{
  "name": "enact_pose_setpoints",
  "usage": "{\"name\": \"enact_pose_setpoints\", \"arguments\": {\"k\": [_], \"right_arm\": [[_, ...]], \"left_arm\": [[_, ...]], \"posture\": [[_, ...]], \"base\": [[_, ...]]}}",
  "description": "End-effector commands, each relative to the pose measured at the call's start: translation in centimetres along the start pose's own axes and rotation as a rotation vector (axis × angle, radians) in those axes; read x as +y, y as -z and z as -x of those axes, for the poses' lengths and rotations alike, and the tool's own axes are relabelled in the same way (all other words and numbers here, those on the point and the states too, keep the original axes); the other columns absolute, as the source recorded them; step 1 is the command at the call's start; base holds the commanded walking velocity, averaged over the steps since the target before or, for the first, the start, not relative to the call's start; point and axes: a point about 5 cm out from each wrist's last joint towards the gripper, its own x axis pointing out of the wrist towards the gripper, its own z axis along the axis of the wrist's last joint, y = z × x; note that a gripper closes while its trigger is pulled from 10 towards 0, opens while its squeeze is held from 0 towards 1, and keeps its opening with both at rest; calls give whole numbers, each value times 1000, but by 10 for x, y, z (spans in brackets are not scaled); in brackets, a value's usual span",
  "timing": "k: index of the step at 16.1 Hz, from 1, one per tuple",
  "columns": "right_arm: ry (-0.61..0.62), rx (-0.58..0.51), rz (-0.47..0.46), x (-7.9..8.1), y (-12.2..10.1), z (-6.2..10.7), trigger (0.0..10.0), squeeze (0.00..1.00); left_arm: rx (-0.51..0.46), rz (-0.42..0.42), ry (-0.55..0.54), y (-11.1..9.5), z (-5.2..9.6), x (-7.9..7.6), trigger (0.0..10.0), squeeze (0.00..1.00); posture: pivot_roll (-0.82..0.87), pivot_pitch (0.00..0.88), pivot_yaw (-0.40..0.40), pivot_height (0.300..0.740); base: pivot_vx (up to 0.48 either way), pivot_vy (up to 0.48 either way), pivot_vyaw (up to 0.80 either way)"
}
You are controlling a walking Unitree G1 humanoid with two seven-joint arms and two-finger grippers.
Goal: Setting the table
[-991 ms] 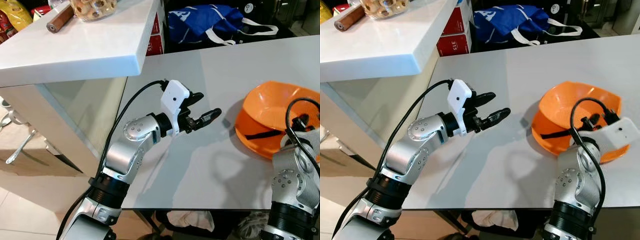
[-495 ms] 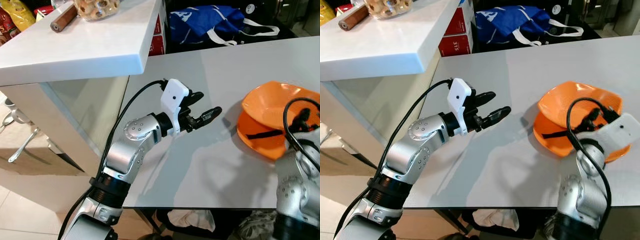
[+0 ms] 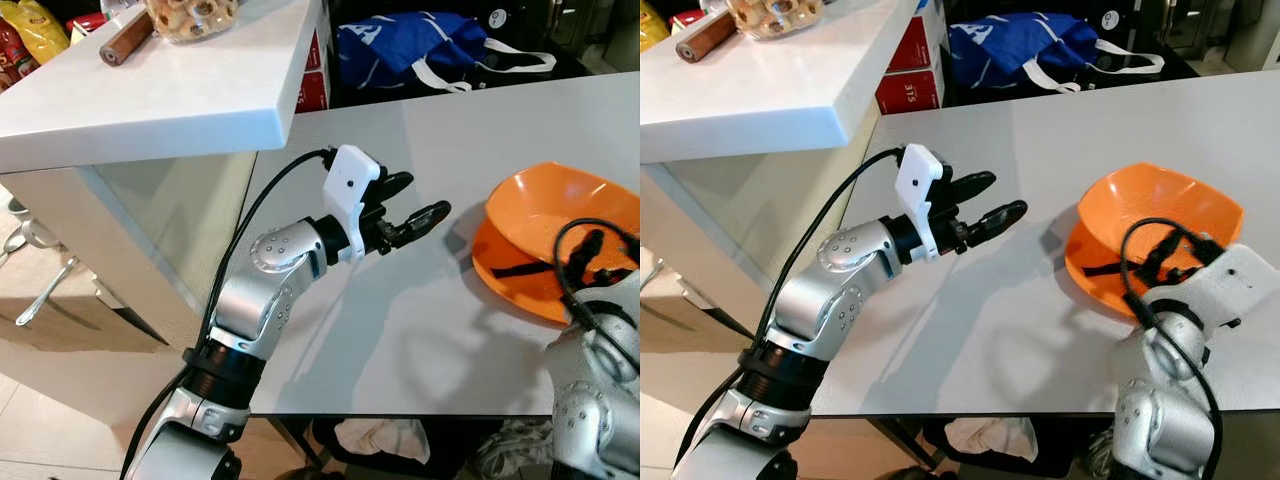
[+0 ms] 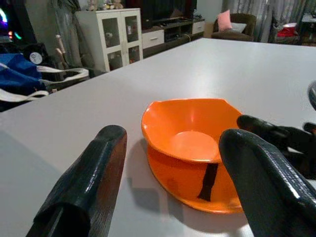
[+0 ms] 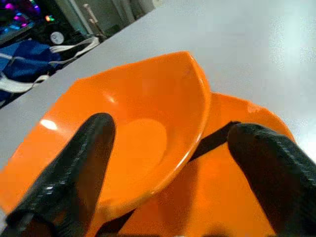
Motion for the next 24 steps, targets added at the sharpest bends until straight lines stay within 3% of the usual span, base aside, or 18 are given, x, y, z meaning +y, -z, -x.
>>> {"name": "enact_pose_setpoints", "arguments": {"k": [1, 2, 3, 6, 8, 13, 16, 18, 19, 21, 24], "right_arm": [[-76, -54, 84, 9, -6, 7, 10000, 0], [-114, -105, 153, 11, -9, 10, 10000, 0], [-177, -211, 291, 15, -14, 16, 10000, 0], [-234, -288, 403, 18, -10, 21, 10000, 0], [-296, -347, 479, 24, -8, 24, 10000, 0], [-384, -376, 506, 28, 2, 19, 10000, 0], [-416, -357, 491, 23, 14, 23, 10000, 0], [-427, -346, 466, 19, 18, 28, 10000, 0], [-438, -346, 452, 20, 18, 32, 10000, 0], [-447, -341, 411, 23, 20, 32, 10000, 0], [-443, -330, 368, 26, 19, 28, 10000, 0]], "left_arm": [[2, -5, -51, -2, 4, 10, 10000, 0], [6, -2, -74, -1, 4, 13, 10000, 0], [14, -7, -131, 4, 7, 18, 10000, 0], [37, -25, -273, 20, 17, 28, 10000, 0], [94, -64, -454, 43, 39, 42, 10000, 0], [161, -16, -649, 70, 74, 59, 10000, 0], [128, -46, -680, 72, 97, 51, 10000, 0], [106, -76, -690, 67, 104, 45, 10000, 0], [102, -77, -702, 63, 102, 46, 10000, 0], [120, -155, -612, 61, 81, 38, 10000, 0], [109, -109, -624, 58, 74, 43, 10000, 0]], "posture": [[-69, 0, 178, 736], [-71, 0, 176, 736], [-77, 0, 174, 736], [-81, 0, 164, 736], [-87, 0, 158, 736], [-71, 0, 126, 736], [-71, 0, 117, 736], [-68, 0, 111, 736], [-65, 0, 109, 736], [-68, 0, 115, 736], [-77, 0, 128, 736]], "base": [[0, 0, 0], [0, 0, 0], [0, 0, 0], [0, 0, 0], [0, 0, 0], [0, 0, 0], [0, 0, 0], [0, 0, 0], [0, 0, 0], [0, 0, 0], [0, 0, 0]]}}
